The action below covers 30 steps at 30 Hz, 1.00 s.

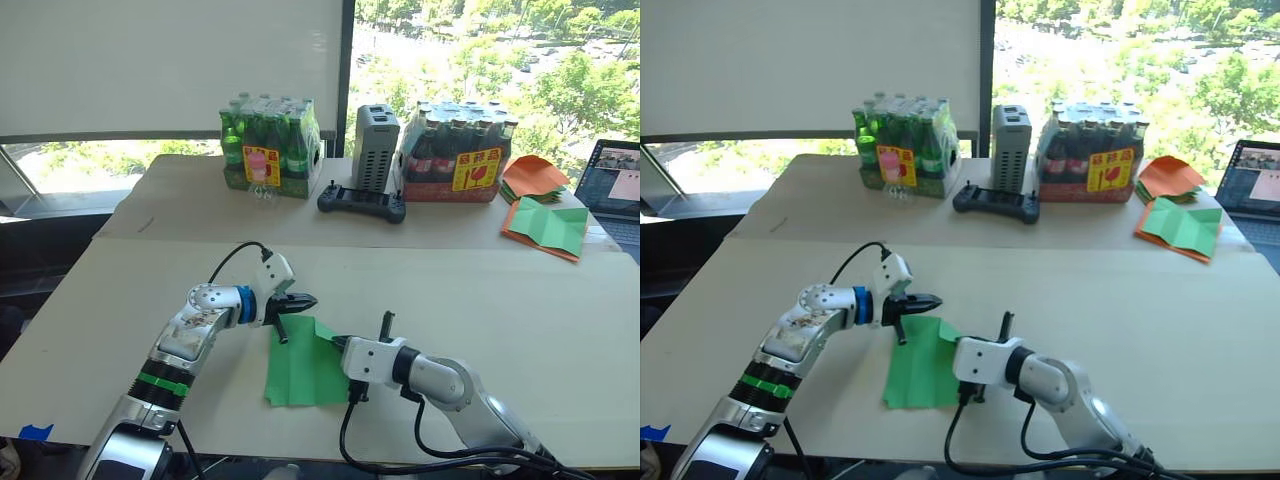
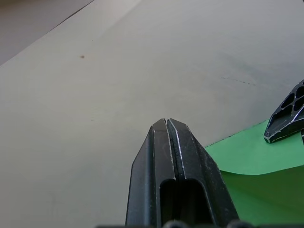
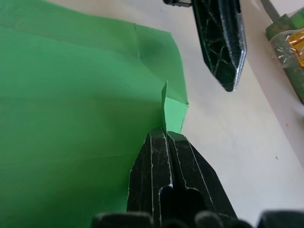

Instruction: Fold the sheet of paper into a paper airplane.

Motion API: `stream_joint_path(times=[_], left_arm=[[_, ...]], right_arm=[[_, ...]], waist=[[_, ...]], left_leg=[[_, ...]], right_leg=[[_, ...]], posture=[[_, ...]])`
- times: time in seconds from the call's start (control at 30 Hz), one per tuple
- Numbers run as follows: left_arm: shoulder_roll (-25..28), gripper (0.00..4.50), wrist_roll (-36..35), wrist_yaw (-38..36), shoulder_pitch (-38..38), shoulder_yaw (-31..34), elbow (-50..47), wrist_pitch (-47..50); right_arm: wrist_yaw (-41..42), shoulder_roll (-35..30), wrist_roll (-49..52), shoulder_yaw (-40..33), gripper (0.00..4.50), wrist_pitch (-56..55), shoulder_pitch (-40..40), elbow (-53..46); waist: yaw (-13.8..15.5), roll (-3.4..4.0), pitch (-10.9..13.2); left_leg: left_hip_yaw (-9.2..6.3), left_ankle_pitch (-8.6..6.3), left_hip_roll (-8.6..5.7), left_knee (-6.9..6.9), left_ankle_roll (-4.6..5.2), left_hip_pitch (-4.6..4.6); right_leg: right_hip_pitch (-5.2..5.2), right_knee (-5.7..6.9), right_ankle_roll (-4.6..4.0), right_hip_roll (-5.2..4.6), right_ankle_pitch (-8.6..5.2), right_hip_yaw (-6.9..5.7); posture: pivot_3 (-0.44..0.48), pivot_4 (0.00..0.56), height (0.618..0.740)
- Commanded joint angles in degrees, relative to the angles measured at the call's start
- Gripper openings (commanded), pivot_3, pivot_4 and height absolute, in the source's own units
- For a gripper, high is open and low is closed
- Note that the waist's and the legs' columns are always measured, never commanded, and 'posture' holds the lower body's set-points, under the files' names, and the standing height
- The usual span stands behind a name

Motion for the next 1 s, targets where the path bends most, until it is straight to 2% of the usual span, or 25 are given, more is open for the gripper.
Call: stream_joint_path(times=[0.03,0.4,0.73,1.0], left_arm=[[0.3,0.00,-0.3,-1.4,-0.2,-0.5,-2.5,-0.7],[0.8,0.00,2.5,-2.8,1.9,-4.8,-3.0,-2.1],[0.4,0.00,6.9,-0.9,1.0,-5.8,3.1,-5.8],[2.2,0.00,10.9,-3.0,2.7,-9.7,4.0,-7.9]], right_arm=[[0.9,0.9,-0.7,0.1,0.07,-1.9,-1.4,-0.6],[2.0,1.6,-1.6,-0.3,0.07,-1.8,-1.4,0.5],[2.7,2.4,-1.4,-0.7,0.07,-1.8,-1.5,0.6],[3.5,2.7,-1.5,-1.0,0.07,-1.3,-2.0,0.7]], waist=[[0.0,0.00,0.0],[0.0,0.00,0.0],[0.1,0.00,0.0],[0.2,-0.02,0.0]], left_leg=[[0.00,0.00,0.00,0.00,-0.01,0.00],[0.00,0.00,0.00,0.01,-0.01,-0.01],[0.00,0.00,-0.01,0.02,-0.01,0.00],[0.00,0.00,-0.01,0.04,0.00,0.06]], right_leg=[[0.00,0.01,0.00,0.00,0.00,0.00],[0.00,0.02,0.00,0.00,0.00,0.01],[0.00,0.03,0.00,0.00,0.00,0.00],[0.06,0.04,0.00,0.00,0.00,0.00]], posture=[[0.000,0.150,0.675],[0.000,0.150,0.675],[0.000,0.150,0.675],[0.000,0.150,0.675]])
